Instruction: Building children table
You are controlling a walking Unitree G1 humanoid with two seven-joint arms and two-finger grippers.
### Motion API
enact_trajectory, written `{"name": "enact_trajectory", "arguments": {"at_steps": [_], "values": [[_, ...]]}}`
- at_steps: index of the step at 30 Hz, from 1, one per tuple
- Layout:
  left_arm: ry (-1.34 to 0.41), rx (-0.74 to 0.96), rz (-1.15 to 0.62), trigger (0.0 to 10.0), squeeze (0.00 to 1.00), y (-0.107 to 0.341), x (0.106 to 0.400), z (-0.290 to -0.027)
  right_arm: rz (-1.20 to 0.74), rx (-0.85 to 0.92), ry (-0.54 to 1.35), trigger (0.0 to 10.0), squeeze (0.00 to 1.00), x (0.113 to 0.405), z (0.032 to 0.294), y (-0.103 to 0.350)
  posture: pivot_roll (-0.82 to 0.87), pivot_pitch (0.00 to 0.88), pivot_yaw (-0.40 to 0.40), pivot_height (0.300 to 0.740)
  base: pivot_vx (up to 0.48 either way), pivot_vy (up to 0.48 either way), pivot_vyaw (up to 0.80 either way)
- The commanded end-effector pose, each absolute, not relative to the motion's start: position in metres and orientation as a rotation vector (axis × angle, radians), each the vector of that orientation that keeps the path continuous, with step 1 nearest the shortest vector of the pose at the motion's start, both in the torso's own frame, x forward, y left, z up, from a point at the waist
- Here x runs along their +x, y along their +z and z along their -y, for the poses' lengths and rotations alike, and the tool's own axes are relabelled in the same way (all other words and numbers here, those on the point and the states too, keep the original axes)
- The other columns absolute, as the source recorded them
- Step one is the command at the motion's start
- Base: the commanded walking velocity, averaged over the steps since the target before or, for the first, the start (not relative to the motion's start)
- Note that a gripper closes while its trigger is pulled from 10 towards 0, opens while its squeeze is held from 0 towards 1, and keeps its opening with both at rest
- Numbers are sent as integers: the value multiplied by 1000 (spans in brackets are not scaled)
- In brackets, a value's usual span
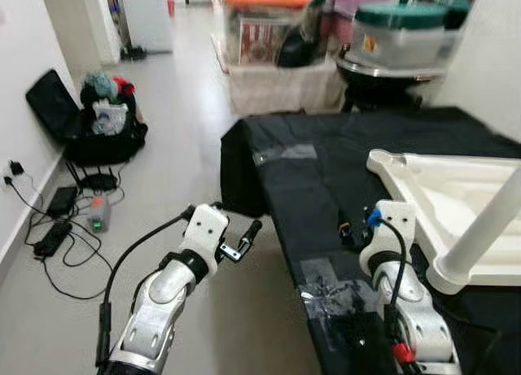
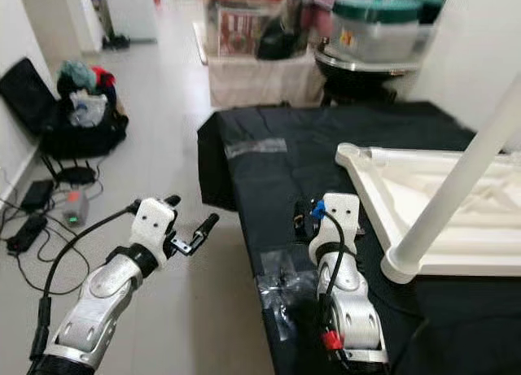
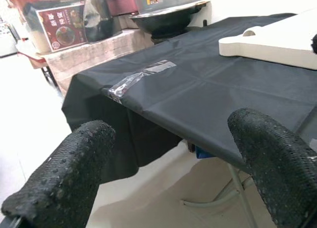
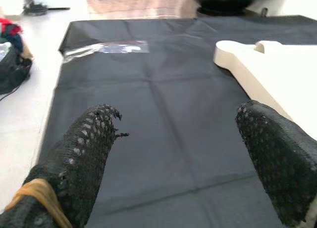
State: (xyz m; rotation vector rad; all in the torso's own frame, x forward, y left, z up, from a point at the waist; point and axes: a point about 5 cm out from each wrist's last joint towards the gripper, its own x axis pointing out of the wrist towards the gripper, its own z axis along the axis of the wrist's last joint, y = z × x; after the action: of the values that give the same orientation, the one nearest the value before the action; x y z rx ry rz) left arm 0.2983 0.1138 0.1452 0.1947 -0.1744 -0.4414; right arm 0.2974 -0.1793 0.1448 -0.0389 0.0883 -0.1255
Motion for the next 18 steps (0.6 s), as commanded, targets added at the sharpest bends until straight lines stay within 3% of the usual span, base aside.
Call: {"name": "enact_trajectory", "arguments": {"at_steps": [1, 18], "values": [[-439, 205, 158, 10000, 0, 141, 297, -116, -82, -63, -107, 10000, 0, 298, 177, 146, 11, 0, -77, 740, 0, 0, 800], [-432, 210, 164, 10000, 0, 141, 296, -116, -44, -94, 75, 10000, 0, 296, 160, 153, 9, 0, -82, 740, 0, 0, 800]]}}
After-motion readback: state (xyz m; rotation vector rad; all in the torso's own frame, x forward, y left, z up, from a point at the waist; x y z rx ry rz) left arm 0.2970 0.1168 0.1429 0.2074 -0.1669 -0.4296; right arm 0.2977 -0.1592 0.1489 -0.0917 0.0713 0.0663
